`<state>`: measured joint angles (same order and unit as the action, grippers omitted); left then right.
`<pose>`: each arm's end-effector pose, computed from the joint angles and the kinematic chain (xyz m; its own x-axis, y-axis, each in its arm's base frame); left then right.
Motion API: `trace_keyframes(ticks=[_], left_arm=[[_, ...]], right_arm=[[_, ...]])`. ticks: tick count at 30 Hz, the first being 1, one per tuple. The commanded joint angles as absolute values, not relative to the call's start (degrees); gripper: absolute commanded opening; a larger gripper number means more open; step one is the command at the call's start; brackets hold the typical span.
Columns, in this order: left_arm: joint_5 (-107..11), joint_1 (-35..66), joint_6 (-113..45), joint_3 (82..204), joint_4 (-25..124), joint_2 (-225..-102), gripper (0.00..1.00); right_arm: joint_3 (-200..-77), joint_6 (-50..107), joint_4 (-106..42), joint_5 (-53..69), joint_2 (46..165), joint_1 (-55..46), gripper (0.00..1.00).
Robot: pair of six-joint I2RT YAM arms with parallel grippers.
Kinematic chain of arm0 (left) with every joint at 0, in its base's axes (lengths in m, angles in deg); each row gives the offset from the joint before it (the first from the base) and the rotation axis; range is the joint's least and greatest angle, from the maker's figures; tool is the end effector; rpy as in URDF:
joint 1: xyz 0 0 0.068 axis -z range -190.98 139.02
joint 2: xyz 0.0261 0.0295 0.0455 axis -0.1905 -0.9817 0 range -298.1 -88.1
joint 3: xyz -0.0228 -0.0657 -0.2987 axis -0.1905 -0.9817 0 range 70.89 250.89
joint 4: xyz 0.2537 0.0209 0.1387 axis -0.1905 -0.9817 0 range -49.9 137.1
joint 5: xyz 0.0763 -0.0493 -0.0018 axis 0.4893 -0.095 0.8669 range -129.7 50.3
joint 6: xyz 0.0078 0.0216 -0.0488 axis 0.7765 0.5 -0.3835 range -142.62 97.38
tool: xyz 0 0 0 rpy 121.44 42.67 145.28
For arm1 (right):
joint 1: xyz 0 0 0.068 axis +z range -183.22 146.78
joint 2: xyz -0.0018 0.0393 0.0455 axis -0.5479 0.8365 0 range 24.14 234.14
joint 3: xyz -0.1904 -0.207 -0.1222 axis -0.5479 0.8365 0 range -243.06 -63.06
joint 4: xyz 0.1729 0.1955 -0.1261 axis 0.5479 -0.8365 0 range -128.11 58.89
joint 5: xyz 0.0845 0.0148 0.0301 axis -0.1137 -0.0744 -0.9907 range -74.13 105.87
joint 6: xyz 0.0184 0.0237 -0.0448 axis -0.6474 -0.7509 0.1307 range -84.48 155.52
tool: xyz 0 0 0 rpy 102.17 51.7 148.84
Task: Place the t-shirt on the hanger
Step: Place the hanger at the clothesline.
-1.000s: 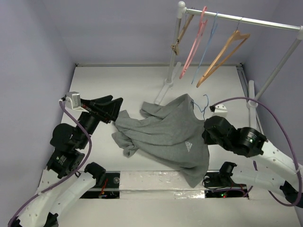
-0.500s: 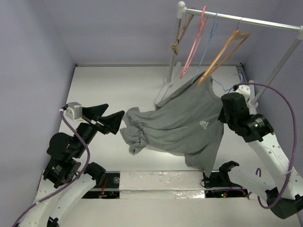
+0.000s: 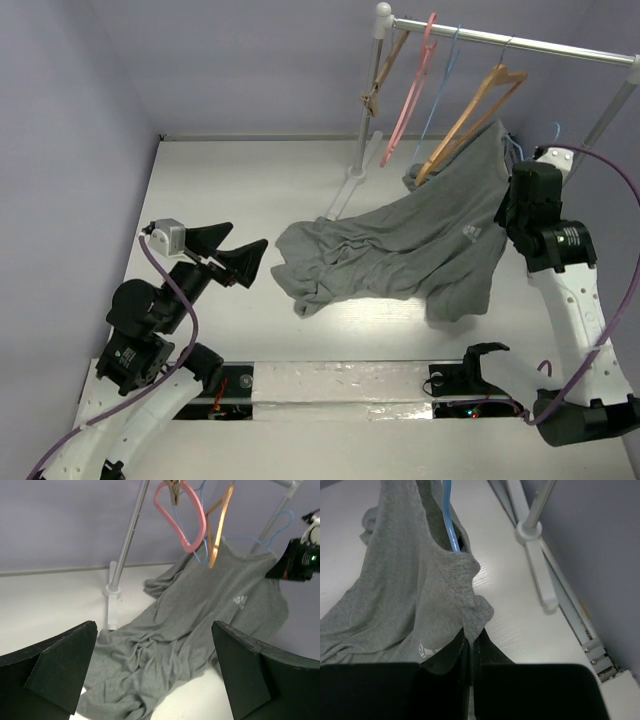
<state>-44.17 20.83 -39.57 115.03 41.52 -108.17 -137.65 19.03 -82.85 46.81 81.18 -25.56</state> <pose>0.0579 -0.0391 0.4176 0.0862 -0.3955 -0.9144 0.6414 0.7244 -0.2528 0.1888 0.0069 0.4457 -0.4468 0.1855 -0.8752 0.4526 0.8907 -0.0422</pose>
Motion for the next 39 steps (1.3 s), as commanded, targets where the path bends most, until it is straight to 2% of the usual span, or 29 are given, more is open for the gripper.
trace_keyframes(ticks=[1, 6, 19, 26, 31, 39], left_arm=[[-46.2, 21.1, -38.0, 113.9, 43.8, -108.8, 0.99], [-44.4, 21.7, -36.6, 113.5, 43.0, -109.4, 0.99], [-41.6, 22.9, -35.7, 113.1, 42.5, -111.1, 0.99], [-46.9, 23.5, -36.0, 112.1, 45.8, -112.6, 0.99], [-46.4, 23.5, -36.1, 111.9, 46.0, -114.8, 0.99], [-45.9, 23.5, -37.4, 109.8, 49.9, -112.0, 0.99]], right_arm=[[-144.9, 23.8, -74.8, 46.8, 84.8, -29.4, 0.0], [-149.9, 25.0, -72.0, 45.4, 88.5, -35.9, 0.0], [-162.5, 27.6, -66.7, 51.9, 94.8, -36.6, 0.0], [-161.5, 30.1, -61.2, 56.0, 98.0, -37.2, 0.0], [-162.8, 31.6, -58.4, 58.2, 100.3, -37.7, 0.0], [-164.7, 31.1, -57.5, 54.1, 105.3, -39.4, 0.0]])
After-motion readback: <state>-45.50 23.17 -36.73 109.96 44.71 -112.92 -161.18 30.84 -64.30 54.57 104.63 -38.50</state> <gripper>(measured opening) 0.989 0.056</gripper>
